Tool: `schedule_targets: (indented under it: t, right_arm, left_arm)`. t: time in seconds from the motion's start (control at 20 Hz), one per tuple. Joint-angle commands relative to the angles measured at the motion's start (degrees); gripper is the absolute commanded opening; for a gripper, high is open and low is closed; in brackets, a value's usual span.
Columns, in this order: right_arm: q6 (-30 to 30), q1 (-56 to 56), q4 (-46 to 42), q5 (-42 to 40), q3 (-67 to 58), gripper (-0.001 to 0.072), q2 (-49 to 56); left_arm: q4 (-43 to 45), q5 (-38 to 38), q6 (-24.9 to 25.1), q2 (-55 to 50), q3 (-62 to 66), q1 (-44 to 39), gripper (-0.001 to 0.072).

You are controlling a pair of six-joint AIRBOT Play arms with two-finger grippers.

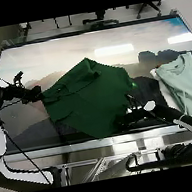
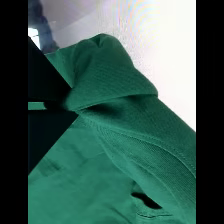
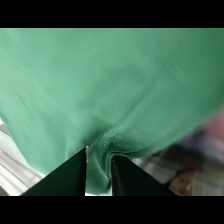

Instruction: Fold the shirts.

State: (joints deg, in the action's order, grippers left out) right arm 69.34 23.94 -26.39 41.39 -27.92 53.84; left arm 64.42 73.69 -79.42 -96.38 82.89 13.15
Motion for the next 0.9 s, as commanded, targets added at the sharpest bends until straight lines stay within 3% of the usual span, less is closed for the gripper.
schedule_targets:
  t: [0.0, 0.2, 0.35, 0.55, 0.85]
  right_arm:
    - [-9.6, 0.6, 7.0, -2.0, -3.4, 0.0016, 1.8]
    - [-5.4, -11.1, -7.0, 8.0, -13.1, 0.0015, 0.7]
    - [-5.6, -23.6, -15.3, 14.9, -21.0, 0.0016, 0.9]
    - [-9.0, -32.2, -16.1, 19.6, -25.9, 0.0016, 3.0]
    - [-9.8, -28.7, -16.0, 21.9, -25.9, 0.0016, 7.7]
  left_arm:
    - [0.0, 2.0, 0.0, 0.3, 0.0, 0.4, 0.0016]
    - [0.0, 6.6, 0.0, 3.3, 0.0, 3.4, 0.0015]
    - [0.0, 13.4, -0.1, 5.7, -3.8, 6.2, 0.0016]
    - [0.0, 12.3, 0.1, 9.3, -17.4, 6.4, 0.0016]
    - [-0.2, 5.6, 0.1, 10.4, -26.5, 6.4, 0.0023]
